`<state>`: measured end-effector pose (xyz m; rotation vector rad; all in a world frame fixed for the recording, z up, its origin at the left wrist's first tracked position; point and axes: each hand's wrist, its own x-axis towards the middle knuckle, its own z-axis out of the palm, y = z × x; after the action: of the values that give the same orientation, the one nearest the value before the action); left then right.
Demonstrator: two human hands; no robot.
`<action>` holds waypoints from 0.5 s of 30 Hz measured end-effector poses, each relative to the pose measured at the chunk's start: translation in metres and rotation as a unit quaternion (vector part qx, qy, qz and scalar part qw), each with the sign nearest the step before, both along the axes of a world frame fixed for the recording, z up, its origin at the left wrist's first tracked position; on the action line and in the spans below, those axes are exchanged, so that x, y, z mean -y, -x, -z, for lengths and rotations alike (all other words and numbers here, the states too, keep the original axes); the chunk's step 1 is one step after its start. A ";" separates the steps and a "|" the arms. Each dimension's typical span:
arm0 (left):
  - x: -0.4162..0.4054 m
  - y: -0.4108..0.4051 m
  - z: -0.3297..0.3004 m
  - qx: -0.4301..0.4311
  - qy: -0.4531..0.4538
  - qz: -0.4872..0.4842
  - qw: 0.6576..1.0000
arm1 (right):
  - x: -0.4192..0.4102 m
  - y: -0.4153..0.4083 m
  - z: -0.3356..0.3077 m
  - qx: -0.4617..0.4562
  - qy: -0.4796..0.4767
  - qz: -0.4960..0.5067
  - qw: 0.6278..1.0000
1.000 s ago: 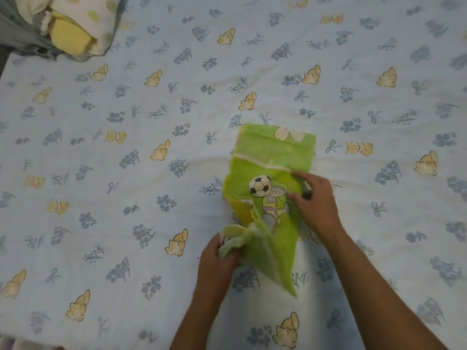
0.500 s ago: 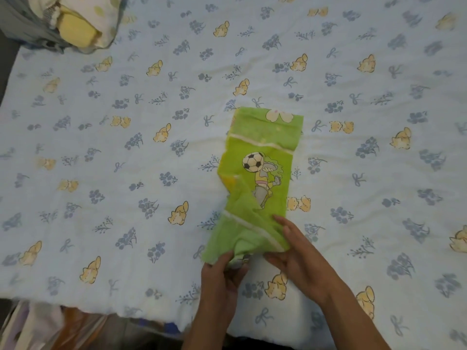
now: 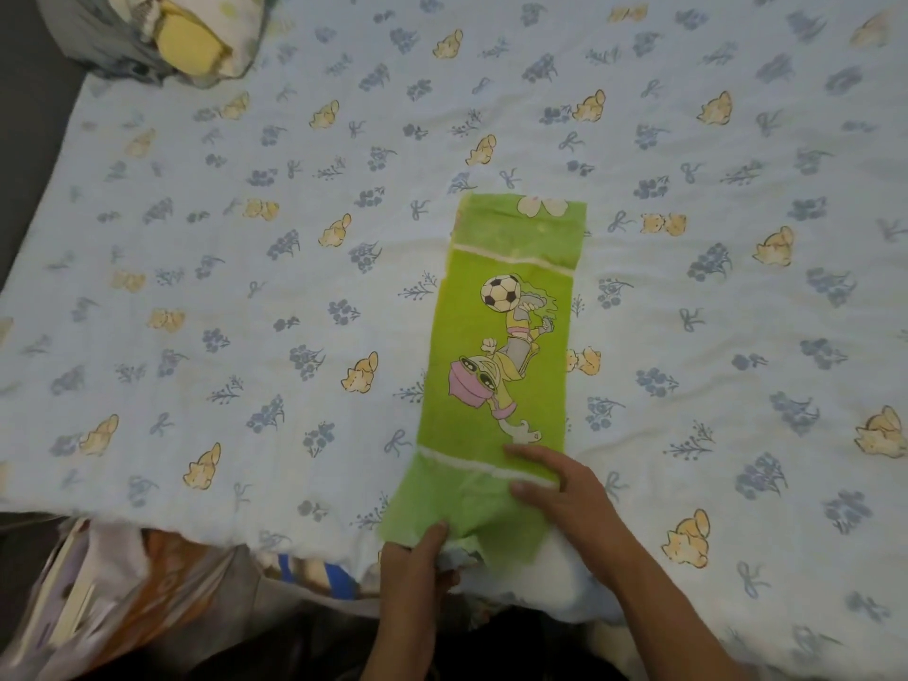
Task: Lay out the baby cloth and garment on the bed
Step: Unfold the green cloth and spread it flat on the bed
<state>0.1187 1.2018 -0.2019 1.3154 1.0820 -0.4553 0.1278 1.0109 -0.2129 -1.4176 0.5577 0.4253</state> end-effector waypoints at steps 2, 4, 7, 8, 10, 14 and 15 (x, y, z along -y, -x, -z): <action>-0.005 -0.008 0.004 0.030 -0.071 0.064 0.995 | -0.002 0.004 0.003 -0.010 0.067 0.028 0.997; -0.011 -0.016 0.006 0.053 -0.102 0.119 0.986 | -0.003 0.011 0.006 -0.018 0.062 0.030 0.997; -0.018 -0.012 0.016 0.041 -0.131 0.183 0.973 | 0.000 0.028 0.013 -0.028 0.103 -0.009 0.994; -0.020 -0.006 0.020 0.033 -0.132 0.194 0.971 | 0.000 0.032 0.015 -0.033 0.123 -0.017 0.992; -0.022 0.004 0.024 0.030 -0.152 0.223 0.962 | -0.001 0.040 0.017 -0.033 0.143 -0.021 0.989; -0.025 0.017 0.027 0.046 -0.162 0.294 0.941 | -0.002 0.050 0.021 -0.032 0.163 -0.024 0.986; -0.026 0.019 0.026 0.043 -0.167 0.303 0.937 | -0.001 0.052 0.021 -0.029 0.173 -0.034 0.984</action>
<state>0.0999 1.2277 -0.2280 1.9652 0.6779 -0.6796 0.0754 1.0121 -0.2339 -1.7660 0.6544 0.4410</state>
